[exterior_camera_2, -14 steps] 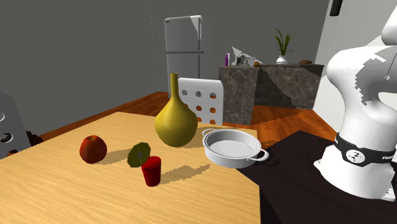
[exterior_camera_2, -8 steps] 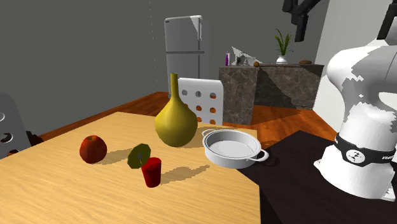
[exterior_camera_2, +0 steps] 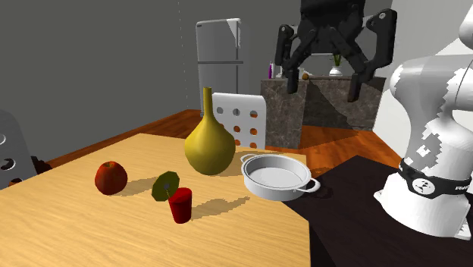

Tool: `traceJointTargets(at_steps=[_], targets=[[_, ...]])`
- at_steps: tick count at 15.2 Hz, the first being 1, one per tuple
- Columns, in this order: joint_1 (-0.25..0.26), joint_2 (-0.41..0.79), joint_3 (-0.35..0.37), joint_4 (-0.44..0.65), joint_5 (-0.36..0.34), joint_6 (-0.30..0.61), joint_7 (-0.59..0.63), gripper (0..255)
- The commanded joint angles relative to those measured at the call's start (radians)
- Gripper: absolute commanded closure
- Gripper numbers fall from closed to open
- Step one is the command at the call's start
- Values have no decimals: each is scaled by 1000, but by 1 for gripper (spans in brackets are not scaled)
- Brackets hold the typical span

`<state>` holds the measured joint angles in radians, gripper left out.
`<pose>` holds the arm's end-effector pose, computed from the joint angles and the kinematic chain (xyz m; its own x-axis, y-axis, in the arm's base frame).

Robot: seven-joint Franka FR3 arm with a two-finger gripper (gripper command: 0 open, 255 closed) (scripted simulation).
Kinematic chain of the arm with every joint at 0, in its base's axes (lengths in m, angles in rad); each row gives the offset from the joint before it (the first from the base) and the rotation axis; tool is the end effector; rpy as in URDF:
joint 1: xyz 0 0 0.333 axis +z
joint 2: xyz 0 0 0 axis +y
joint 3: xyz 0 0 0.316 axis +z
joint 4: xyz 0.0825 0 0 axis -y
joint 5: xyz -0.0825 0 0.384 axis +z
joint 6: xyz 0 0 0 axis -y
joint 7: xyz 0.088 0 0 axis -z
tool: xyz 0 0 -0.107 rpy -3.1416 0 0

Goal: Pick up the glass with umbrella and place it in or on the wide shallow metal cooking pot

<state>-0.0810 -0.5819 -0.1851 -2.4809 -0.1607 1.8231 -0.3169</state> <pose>0.3498 -0.1130 0.4793 0.9871 0.1295 -0.0939 0.1321 -0.9910 0.0223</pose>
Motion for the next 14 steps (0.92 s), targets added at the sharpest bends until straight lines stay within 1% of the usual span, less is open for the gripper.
traceJointTargets(at_steps=[1,5,8,11,14], targets=[[-9,50,-34,-4,-13,67,-32,0],[-22,171,-99,10,-21,193,-99,0],[-26,274,-147,36,-10,282,-155,0],[-28,385,-191,74,20,365,-219,0],[-32,503,-226,125,73,437,-294,0]])
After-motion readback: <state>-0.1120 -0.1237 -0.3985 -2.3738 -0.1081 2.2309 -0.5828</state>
